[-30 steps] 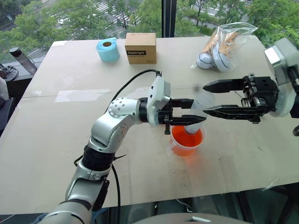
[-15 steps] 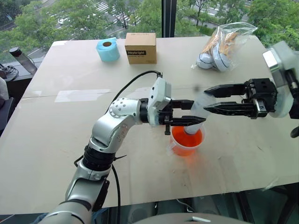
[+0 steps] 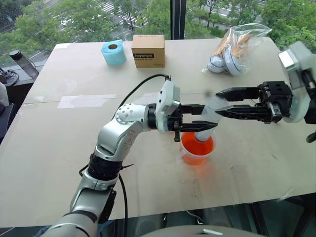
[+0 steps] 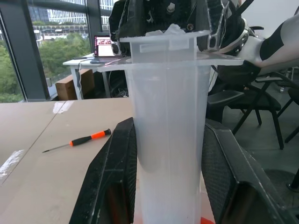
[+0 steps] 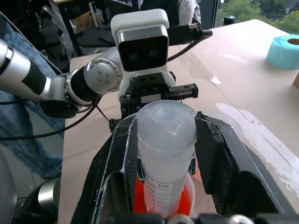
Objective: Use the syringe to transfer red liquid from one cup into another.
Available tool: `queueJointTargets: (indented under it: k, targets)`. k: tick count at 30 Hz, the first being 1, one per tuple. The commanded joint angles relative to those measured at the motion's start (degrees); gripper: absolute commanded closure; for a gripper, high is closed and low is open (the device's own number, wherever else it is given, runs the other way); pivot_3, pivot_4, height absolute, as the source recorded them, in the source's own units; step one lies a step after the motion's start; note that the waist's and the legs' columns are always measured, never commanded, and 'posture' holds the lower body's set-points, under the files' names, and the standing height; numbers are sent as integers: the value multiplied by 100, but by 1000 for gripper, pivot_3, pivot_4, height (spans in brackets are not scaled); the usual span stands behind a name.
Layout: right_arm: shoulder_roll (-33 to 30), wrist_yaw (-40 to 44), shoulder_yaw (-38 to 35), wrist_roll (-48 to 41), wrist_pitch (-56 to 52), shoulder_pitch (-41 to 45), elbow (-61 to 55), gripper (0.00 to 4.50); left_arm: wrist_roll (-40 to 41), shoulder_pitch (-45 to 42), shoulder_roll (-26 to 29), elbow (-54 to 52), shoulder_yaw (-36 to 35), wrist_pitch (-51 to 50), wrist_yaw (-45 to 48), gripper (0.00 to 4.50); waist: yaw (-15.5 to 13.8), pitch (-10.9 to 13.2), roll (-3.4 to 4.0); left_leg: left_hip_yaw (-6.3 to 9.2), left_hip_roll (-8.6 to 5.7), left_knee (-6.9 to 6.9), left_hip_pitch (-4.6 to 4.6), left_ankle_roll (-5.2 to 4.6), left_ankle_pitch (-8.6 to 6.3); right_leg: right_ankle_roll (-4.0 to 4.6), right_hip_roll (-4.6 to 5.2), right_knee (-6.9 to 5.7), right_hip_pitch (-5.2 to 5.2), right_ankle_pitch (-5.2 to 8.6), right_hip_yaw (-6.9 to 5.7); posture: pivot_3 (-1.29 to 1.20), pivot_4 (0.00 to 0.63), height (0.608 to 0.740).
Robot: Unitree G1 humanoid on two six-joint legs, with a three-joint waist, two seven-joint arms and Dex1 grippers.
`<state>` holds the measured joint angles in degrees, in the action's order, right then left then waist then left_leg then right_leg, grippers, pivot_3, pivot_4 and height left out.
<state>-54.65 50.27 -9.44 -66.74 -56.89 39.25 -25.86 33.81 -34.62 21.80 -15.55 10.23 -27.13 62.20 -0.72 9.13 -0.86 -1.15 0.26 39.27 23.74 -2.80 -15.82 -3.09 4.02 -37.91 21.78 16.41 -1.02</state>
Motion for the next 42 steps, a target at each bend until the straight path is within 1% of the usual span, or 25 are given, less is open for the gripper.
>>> queueJointTargets:
  k: [1, 9, 16, 20, 31, 33, 34, 35, 38, 42]
  targets:
    - [93, -320, -448, -373, 22, 320, 214, 3164, 63, 0, 23, -174, 30, 47, 82, 3173, 0, 0, 0, 0, 0, 0, 0, 0, 0, 0, 0, 0, 0, 0, 0, 0, 150, 740]
    - [312, -938, -709, -1133, -141, 467, 663, 3164, 73, 49, 46, -194, 36, 45, 124, 3173, 0, 0, 0, -1, 0, 0, 1, 0, 0, 0, 1, 1, -1, 0, 0, 0, 150, 740]
    - [273, -1232, -748, -1515, -242, 441, 806, 3164, 63, 53, 54, -184, 55, 47, 139, 3173, -2, 0, 0, -1, 0, 0, 2, -1, 0, 0, 0, 1, -1, 0, -1, 0, 150, 740]
    - [307, -1397, -783, -1570, -175, 433, 828, 3164, 47, 31, 40, -162, 76, 58, 141, 3173, -1, 0, 0, -1, 0, 0, 2, -1, -1, 0, 0, 1, 0, 0, -1, 0, 150, 740]
    - [226, -1236, -765, -1407, -183, 273, 684, 3164, 43, 20, 24, -132, 99, 84, 152, 3173, 0, 0, 0, -1, 0, 0, 2, -2, -1, 0, 0, 1, 0, 0, 0, 0, 150, 740]
    - [203, -1188, -753, -1405, -210, 275, 693, 2122, 42, 21, 19, -129, 100, 86, 147, 3173, -1, 0, 0, -1, 0, 0, 2, -2, -1, 0, 0, 1, 0, 0, 0, 0, 150, 740]
    - [193, -1161, -745, -1416, -228, 279, 699, 1984, 40, 22, 18, -128, 100, 88, 145, 3173, -6, 0, 0, -1, 0, 0, 2, -2, -1, 0, 0, 1, 0, 0, 0, 0, 150, 740]
    - [179, -1137, -743, -1442, -247, 278, 705, 1473, 36, 21, 15, -129, 99, 88, 145, 3173, -14, 0, 0, -1, 0, 0, 2, -2, -1, 0, 0, 1, 0, 0, -1, 0, 150, 740]
    - [171, -1096, -770, -1408, -232, 265, 705, 125, 17, 15, 15, -115, 109, 128, 135, 3173, -2, 1, -1, -3, -1, 0, 3, -5, -3, 0, 0, 4, -2, 0, 0, 0, 150, 740]
    - [238, -1196, -840, -1498, -172, 321, 801, 125, 25, 1, -24, -89, 61, 177, 96, 3173, 9, 1, 0, -2, 2, -2, 1, -5, -3, 0, -1, 2, -1, 0, 0, 0, 150, 740]
